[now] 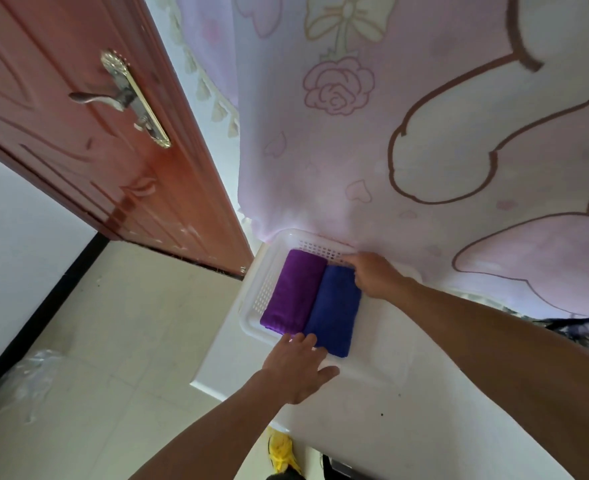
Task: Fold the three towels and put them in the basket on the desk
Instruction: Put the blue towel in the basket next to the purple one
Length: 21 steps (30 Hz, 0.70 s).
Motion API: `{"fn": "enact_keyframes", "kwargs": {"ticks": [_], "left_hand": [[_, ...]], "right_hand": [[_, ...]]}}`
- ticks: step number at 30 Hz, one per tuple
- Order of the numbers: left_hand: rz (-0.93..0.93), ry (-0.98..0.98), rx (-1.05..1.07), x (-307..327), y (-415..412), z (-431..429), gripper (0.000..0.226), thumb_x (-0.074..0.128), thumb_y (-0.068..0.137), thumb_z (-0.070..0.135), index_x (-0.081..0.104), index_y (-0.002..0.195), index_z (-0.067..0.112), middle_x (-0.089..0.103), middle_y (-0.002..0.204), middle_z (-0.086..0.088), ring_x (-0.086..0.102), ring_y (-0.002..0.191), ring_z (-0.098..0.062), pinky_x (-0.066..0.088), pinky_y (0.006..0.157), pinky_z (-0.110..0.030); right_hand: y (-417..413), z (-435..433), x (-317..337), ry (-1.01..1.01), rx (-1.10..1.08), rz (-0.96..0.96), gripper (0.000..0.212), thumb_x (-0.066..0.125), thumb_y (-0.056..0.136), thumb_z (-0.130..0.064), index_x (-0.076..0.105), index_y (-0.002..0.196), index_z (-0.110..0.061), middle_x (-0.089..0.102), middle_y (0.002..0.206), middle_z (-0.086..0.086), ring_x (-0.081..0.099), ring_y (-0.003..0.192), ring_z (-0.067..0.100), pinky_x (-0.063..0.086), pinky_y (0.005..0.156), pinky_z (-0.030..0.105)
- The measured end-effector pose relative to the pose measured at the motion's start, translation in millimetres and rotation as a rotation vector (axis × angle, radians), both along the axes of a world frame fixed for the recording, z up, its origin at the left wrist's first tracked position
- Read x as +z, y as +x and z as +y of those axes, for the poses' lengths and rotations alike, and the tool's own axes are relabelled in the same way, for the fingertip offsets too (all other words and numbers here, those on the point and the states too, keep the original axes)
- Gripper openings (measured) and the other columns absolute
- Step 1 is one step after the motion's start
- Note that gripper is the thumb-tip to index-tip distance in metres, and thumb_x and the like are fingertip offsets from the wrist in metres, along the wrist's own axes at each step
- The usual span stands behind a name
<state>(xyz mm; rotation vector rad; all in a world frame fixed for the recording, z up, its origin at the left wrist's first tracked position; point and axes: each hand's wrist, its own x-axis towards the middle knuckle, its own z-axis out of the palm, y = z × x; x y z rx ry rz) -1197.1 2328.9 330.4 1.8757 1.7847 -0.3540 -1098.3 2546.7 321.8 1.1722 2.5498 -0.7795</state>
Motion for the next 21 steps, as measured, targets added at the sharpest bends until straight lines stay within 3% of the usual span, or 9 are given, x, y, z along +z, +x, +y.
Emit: {"fn": "enact_keyframes", "kwargs": {"ticks": [4,6,8,13,16,18,21], "left_hand": [[-0.013,0.248,-0.010,17.4,-24.1,-26.1,0.052,0.025,0.095,0.049,0.061,0.117,0.019,0.059,0.113,-0.002,0.055,0.103,-0.022,0.046,0.091,-0.036],[-0.005,0.330,0.021,18.8,-39.6,-35.1,0.043,0.034,0.090,0.043,0.067,0.097,0.018,0.063,0.094,-0.001,0.061,0.084,-0.021,0.051,0.071,-0.033],[0.031,0.371,0.094,30.0,-53.4,-53.3,0.036,0.038,0.088,0.038,0.067,0.092,0.017,0.063,0.087,-0.001,0.063,0.078,-0.022,0.050,0.064,-0.033],[0.176,0.226,0.392,55.2,-70.3,-122.9,0.035,0.034,0.100,0.038,0.050,0.126,0.021,0.057,0.120,0.001,0.056,0.110,-0.019,0.042,0.092,-0.032],[0.248,0.165,0.606,63.6,-65.7,-180.7,0.035,0.034,0.100,0.038,0.049,0.127,0.023,0.057,0.123,0.002,0.056,0.113,-0.019,0.042,0.093,-0.031],[0.281,0.123,0.759,67.5,-51.8,-228.9,0.034,0.036,0.099,0.038,0.052,0.125,0.023,0.059,0.122,0.000,0.057,0.114,-0.021,0.043,0.093,-0.032],[0.313,0.085,0.967,73.4,-18.9,-310.6,0.035,0.039,0.097,0.039,0.053,0.125,0.023,0.060,0.123,0.000,0.058,0.114,-0.023,0.044,0.091,-0.033]], "right_hand": [[36.2,-4.0,42.9,0.124,-0.130,-0.047,0.041,0.063,0.090,-0.011,0.057,0.131,-0.012,0.063,0.128,0.011,0.061,0.114,0.028,0.052,0.095,0.034],[44.3,-10.6,52.0,0.145,-0.139,-0.056,0.036,0.064,0.091,-0.013,0.060,0.127,-0.011,0.064,0.126,0.011,0.062,0.113,0.028,0.053,0.094,0.034],[40.6,-29.2,62.2,0.190,-0.118,-0.050,0.030,0.059,0.095,-0.019,0.061,0.124,-0.012,0.065,0.125,0.010,0.063,0.111,0.029,0.054,0.091,0.033],[-5.2,-99.1,77.9,0.241,0.183,0.041,0.032,0.041,0.100,-0.021,0.064,0.121,-0.016,0.067,0.116,0.008,0.062,0.103,0.027,0.050,0.087,0.036],[-31.1,-163.0,74.5,0.255,0.472,0.106,0.022,0.042,0.097,-0.023,0.059,0.097,-0.009,0.064,0.094,0.003,0.061,0.085,0.025,0.048,0.071,0.038],[-41.6,-211.7,68.8,0.272,0.688,0.116,0.018,0.044,0.097,-0.023,0.051,0.088,-0.010,0.055,0.087,0.004,0.057,0.078,0.028,0.037,0.062,0.034],[-54.7,-284.7,61.2,0.272,0.922,0.107,0.027,0.043,0.099,-0.026,0.057,0.110,-0.006,0.059,0.103,0.010,0.061,0.093,0.035,0.044,0.072,0.036]]}}
